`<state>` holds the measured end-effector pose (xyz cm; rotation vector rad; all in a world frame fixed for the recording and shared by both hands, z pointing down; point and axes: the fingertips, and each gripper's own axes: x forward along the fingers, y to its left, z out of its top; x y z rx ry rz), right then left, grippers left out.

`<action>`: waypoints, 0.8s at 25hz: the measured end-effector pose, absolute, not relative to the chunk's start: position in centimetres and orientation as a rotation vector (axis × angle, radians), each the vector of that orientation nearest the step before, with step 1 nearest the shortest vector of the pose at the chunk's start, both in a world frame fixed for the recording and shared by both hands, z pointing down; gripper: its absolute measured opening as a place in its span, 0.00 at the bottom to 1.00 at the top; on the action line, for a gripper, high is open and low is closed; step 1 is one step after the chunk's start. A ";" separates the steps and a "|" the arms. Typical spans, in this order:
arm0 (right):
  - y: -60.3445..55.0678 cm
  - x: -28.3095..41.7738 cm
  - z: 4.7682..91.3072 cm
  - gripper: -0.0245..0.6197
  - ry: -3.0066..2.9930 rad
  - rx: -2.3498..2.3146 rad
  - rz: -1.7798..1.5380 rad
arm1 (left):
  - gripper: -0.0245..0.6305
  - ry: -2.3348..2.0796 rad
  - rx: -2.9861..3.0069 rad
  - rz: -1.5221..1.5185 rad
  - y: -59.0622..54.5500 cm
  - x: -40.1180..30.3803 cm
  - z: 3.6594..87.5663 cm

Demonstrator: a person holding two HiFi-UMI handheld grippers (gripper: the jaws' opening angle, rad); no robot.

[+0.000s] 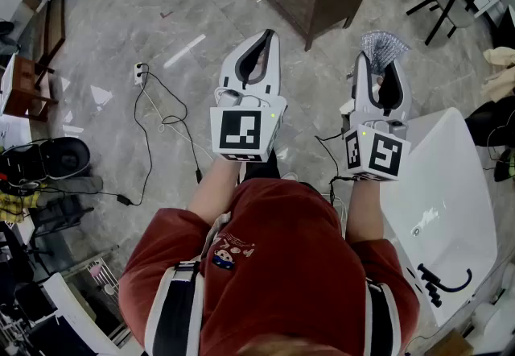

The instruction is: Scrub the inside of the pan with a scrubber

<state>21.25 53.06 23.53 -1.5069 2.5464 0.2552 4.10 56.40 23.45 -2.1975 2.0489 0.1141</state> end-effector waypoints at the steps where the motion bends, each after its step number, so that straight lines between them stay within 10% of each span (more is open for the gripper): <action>1: 52.8 21.2 23.5 0.33 2.549 -1.508 0.253 | 0.05 2.046 -2.190 0.108 56.2 4.2 23.4; 20: 47.5 21.2 27.6 0.35 2.565 -1.569 0.085 | 0.05 2.091 -2.244 0.005 51.2 3.2 26.9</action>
